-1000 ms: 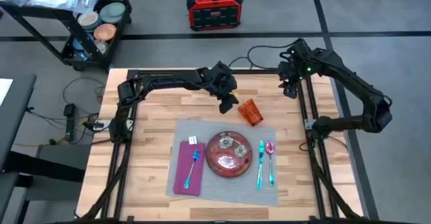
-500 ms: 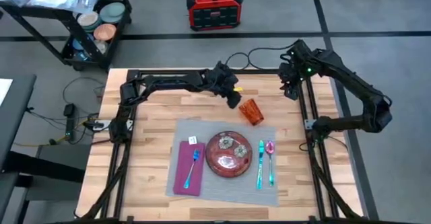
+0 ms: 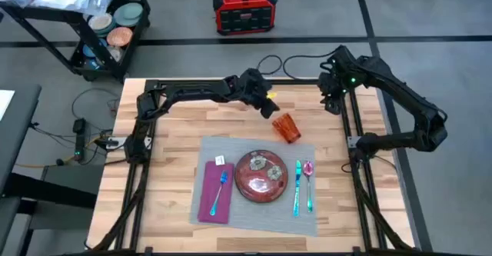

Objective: Set table place
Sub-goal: Adjust the red cup

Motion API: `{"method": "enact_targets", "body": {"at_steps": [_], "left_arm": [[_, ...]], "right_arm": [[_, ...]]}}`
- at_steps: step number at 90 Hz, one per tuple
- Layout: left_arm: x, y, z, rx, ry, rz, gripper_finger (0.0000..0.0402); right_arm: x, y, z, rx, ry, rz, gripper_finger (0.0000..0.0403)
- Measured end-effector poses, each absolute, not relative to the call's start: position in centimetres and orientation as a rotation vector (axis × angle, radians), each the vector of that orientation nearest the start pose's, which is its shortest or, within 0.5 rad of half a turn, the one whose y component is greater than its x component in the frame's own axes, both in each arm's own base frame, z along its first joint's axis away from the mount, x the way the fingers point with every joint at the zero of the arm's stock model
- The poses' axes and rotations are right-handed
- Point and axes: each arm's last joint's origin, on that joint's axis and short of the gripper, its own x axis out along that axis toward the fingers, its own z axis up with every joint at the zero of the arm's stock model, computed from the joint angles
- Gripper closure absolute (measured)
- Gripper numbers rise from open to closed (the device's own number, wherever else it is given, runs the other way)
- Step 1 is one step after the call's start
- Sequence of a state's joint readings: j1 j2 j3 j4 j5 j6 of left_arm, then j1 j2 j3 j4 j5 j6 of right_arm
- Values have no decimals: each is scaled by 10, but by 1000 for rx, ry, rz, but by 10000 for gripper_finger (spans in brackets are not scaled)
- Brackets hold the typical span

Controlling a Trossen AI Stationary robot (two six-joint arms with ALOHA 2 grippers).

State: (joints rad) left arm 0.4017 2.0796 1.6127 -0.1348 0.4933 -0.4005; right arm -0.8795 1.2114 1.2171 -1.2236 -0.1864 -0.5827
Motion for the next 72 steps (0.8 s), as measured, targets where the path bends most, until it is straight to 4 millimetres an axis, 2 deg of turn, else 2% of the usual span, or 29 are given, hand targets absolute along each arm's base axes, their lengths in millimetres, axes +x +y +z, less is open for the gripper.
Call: {"method": "enact_targets", "body": {"at_steps": [20,39,60,67,72], "left_arm": [[438,166,222,-633,603,-43,287],[438,162,218,-566,639,53,233],[440,163,205,-528,682,99,224],[445,164,199,-519,658,100,224],[444,165,188,-561,704,109,224]], "right_arm": [[134,-154,322,125,1180,-264,262],[133,-153,321,138,1195,-256,262],[133,-153,321,144,1194,-260,262],[133,-153,321,143,1193,-261,262],[133,-152,321,145,1195,-260,262]]}}
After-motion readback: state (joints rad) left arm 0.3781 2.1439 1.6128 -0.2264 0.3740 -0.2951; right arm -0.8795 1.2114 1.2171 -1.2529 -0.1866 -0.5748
